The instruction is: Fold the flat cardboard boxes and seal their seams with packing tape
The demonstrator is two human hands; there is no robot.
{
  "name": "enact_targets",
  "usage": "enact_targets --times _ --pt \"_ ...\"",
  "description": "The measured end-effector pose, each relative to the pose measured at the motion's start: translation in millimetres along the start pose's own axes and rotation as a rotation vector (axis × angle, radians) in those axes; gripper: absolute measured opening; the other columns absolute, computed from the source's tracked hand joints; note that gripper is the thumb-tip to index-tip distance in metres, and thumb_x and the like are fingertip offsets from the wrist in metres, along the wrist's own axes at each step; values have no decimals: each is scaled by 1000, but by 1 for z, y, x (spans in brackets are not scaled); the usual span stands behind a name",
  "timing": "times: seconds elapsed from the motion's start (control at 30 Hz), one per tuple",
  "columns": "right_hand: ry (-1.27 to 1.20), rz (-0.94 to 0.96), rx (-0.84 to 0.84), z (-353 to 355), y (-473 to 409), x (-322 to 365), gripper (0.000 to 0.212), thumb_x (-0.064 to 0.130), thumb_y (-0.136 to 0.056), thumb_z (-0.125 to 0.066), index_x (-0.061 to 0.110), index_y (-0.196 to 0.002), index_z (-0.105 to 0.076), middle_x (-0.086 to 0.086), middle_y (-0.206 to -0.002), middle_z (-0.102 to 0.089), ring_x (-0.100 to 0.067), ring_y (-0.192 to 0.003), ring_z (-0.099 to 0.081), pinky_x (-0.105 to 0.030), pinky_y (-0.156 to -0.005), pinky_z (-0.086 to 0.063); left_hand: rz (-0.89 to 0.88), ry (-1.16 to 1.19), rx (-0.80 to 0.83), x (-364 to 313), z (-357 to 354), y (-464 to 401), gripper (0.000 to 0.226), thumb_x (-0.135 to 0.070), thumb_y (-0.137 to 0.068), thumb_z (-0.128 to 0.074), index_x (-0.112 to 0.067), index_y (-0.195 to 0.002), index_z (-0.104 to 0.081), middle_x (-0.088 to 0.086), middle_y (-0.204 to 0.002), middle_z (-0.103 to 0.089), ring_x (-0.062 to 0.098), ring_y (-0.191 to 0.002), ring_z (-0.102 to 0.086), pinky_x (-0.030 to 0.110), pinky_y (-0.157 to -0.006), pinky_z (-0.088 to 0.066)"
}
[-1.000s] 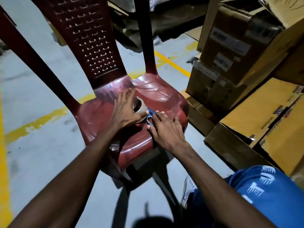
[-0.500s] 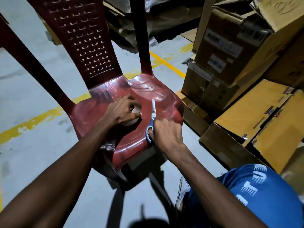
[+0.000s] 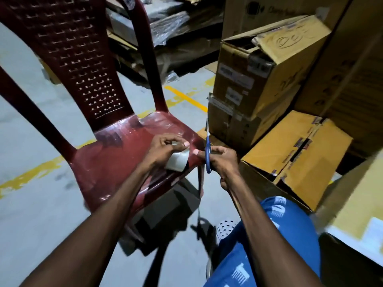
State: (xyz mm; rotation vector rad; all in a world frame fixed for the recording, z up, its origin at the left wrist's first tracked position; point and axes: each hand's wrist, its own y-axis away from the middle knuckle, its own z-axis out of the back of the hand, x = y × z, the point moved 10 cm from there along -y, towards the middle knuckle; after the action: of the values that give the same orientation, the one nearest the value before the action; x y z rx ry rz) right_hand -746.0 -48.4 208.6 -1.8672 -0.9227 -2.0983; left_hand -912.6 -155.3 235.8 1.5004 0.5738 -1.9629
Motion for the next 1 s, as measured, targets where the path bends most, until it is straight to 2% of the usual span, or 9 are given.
enact_targets --times 0.1,0.17,0.3,0.43,0.57,0.77,0.87,0.97,1.0 --pt "-75 100 -26 27 11 24 35 3 -67 -91 16 -90 -68 -2 -78 -75 -15 -67 -69 -33 -68 -61 53 156 108 -23 -42 16 10 -3 -85 -72 0 -94 -76 13 -88 -73 17 -69 -66 21 -57 -52" --pt "-132 165 1 46 20 39 40 -2 -68 -89 17 -94 -65 -3 -81 -77 -16 -72 -72 -31 -66 -61 82 231 168 -36 -69 23 11 -3 -88 -69 1 -98 -73 13 -84 -71 17 -65 -66 20 -52 -51" --pt "-121 246 -29 109 37 56 48 -5 -70 -86 23 -99 -61 -8 -94 -77 -15 -80 -72 -23 -66 -59 49 245 321 -61 -133 24 11 -19 -80 -78 -14 -90 -77 9 -88 -73 24 -78 -67 33 -68 -53" --pt "30 367 -135 189 53 68 53 0 -69 -89 25 -108 -62 -6 -94 -78 -17 -86 -74 -30 -77 -61 10 186 491 -88 -216 34 13 -25 -87 -75 -17 -96 -77 -2 -86 -75 16 -77 -66 25 -62 -51" --pt "104 357 -277 281 82 65 52 -1 -69 -89 23 -107 -63 -7 -85 -78 -20 -78 -74 -28 -71 -61 -41 176 648 -118 -308 60 28 -28 -85 -78 -6 -103 -76 12 -102 -75 17 -88 -65 25 -73 -49" --pt "211 252 -553 407 135 28 46 8 -69 -91 19 -106 -65 -4 -73 -77 -20 -70 -75 -37 -65 -61 -82 110 838 -135 -430 120 21 -36 -86 -75 -17 -94 -79 -2 -100 -76 14 -92 -69 24 -72 -50" --pt "183 220 -665 448 159 9 46 10 -70 -91 14 -108 -65 -3 -69 -76 -18 -61 -72 -31 -55 -58 -104 104 931 -137 -471 144 26 -36 -86 -76 -16 -101 -79 -5 -107 -75 12 -100 -69 18 -73 -53" --pt "118 203 -731 475 173 -8 42 6 -68 -90 13 -101 -65 -7 -72 -76 -26 -62 -72 -36 -53 -58 -132 69 1019 -133 -501 162 31 -45 -79 -80 -29 -106 -78 -13 -116 -72 11 -111 -65 35 -91 -57" --pt "71 198 -751 484 176 -14 41 2 -69 -89 13 -101 -65 -9 -74 -76 -29 -64 -73 -38 -54 -59 -142 36 1058 -131 -510 168 43 -48 -75 -82 -36 -116 -74 -14 -126 -68 12 -118 -62 41 -98 -54"
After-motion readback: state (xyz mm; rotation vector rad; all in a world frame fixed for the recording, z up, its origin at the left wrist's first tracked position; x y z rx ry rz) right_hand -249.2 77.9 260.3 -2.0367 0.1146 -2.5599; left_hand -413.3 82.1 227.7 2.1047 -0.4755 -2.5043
